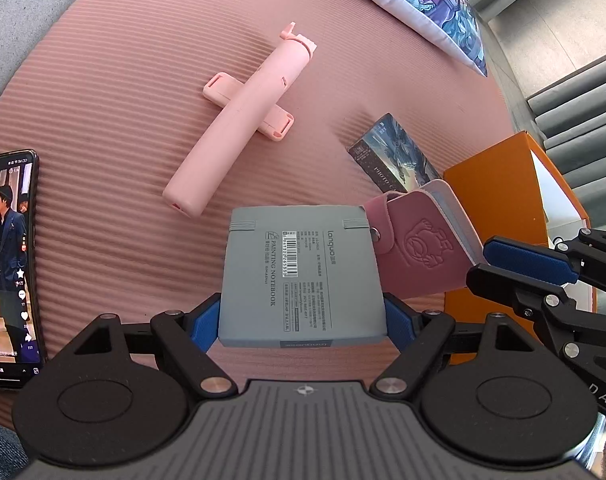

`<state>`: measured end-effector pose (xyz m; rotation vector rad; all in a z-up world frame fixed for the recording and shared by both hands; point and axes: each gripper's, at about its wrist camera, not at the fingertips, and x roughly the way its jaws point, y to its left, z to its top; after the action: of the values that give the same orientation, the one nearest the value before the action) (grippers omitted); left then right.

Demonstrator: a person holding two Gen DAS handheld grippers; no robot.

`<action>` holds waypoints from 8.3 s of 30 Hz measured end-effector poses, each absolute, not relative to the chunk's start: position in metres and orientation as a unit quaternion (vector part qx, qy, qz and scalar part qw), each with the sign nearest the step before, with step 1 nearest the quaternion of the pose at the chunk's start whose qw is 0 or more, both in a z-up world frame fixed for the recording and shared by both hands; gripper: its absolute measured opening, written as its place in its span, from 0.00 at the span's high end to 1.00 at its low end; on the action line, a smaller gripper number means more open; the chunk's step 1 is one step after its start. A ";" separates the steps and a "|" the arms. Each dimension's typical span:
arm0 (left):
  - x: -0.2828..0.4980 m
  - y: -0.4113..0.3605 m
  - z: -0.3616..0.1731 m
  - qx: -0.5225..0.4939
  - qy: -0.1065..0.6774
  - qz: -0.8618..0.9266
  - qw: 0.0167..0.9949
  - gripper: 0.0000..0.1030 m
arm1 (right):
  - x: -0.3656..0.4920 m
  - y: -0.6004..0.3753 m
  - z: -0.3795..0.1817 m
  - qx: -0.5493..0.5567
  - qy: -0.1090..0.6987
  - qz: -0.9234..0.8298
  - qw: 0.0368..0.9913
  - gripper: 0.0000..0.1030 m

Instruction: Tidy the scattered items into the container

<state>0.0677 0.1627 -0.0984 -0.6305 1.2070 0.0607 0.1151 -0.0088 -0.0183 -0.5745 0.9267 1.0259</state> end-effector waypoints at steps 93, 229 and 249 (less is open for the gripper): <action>0.208 -0.084 -0.050 -0.247 0.493 -0.220 0.805 0.08 | 0.191 -0.292 -0.029 0.160 0.432 0.069 0.885 0.81; 0.155 0.192 -0.108 -0.131 0.512 0.063 0.847 0.15 | 0.210 0.061 -0.105 -0.415 0.459 0.366 0.695 0.23; 0.166 0.183 -0.122 -0.131 0.499 0.111 0.850 0.19 | 0.207 0.055 -0.112 -0.368 0.500 0.368 0.693 0.30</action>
<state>0.1655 0.1826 -0.1217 -0.2760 1.0505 0.2347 0.2071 0.0554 -0.1116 -0.8223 1.1162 0.8210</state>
